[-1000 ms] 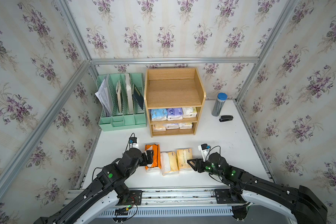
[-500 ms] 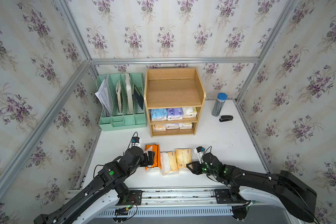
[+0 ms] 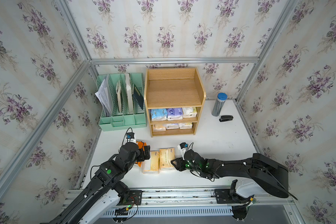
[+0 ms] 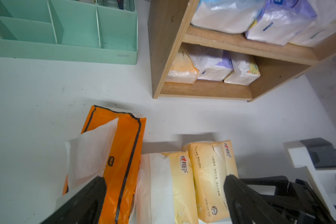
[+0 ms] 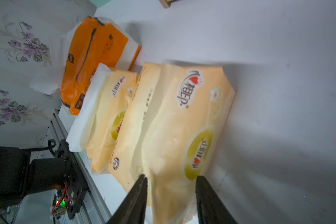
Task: Remove the tissue boxes from the shelf
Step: Move the box of tissues to the center of the board, then pick up a box of tissues from the shelf.
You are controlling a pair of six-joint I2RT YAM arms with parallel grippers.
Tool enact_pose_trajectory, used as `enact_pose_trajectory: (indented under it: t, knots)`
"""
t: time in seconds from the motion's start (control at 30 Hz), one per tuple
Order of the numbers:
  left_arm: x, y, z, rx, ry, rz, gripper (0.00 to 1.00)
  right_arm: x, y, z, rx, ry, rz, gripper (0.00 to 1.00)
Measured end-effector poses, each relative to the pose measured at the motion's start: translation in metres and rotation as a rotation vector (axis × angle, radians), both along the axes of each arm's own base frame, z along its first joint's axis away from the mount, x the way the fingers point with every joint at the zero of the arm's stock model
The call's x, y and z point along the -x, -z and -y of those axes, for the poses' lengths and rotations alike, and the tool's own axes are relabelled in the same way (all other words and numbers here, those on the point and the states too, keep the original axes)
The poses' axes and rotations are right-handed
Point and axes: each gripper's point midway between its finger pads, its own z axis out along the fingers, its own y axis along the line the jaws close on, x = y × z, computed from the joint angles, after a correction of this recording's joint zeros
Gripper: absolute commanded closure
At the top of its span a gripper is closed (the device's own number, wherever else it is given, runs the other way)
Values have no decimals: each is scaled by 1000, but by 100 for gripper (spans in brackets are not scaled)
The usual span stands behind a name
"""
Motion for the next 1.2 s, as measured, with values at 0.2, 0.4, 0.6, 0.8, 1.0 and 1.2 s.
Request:
enact_pose_trajectory:
  t: [0.2,0.4,0.6,0.8,1.0,1.2]
  knots:
    - [-34,-17,-17,4,-41,1,1,-28,-85,0,-93,104,149,50]
    - [-68,-26,-30,10,-46,-3,1,-61,-150,0,-196,195,257,50]
    - [-82,-23,-32,93,-13,-13,1,-106,-175,23,-324,352,274,50]
    - [-97,-32,-3,188,139,-8,1,-134,-195,25,-427,436,280,48]
    - [-99,-37,9,228,200,9,1,-151,-189,5,-477,452,245,46]
    - [-98,-44,15,250,238,29,1,-166,-178,-28,-531,412,196,46]
